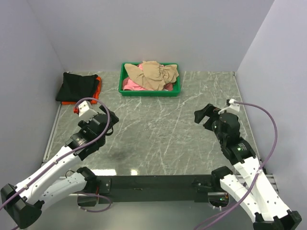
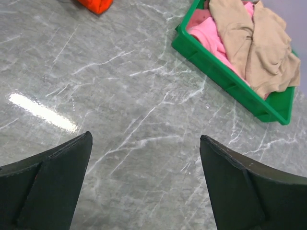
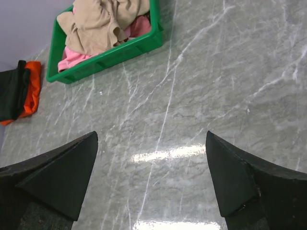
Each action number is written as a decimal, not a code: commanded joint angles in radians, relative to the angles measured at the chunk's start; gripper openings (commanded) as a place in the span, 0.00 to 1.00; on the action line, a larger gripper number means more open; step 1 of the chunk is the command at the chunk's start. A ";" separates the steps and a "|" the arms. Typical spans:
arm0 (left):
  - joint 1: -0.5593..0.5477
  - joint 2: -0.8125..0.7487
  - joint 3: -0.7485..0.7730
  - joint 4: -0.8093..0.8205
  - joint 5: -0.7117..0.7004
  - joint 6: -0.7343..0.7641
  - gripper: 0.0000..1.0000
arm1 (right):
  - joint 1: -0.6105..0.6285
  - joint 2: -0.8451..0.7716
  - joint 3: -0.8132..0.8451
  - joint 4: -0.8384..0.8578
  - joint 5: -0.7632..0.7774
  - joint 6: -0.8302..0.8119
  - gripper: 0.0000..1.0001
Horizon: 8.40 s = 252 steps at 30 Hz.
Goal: Fold and stack the t-shirts
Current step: Grab the tshirt from the pile, then move the tshirt to the center of the board, then flatten the tshirt out
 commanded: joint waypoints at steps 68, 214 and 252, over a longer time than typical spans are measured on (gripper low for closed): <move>0.024 -0.086 -0.035 -0.027 0.018 -0.002 0.99 | 0.294 1.333 1.587 0.084 0.259 -0.696 0.00; -0.548 0.006 0.627 -0.482 -0.298 -0.081 0.01 | -0.026 0.107 0.450 0.216 0.321 -0.228 0.00; -0.401 0.049 0.203 -0.679 -0.126 -0.585 0.01 | 0.337 1.273 0.921 -0.102 -0.255 -0.191 0.67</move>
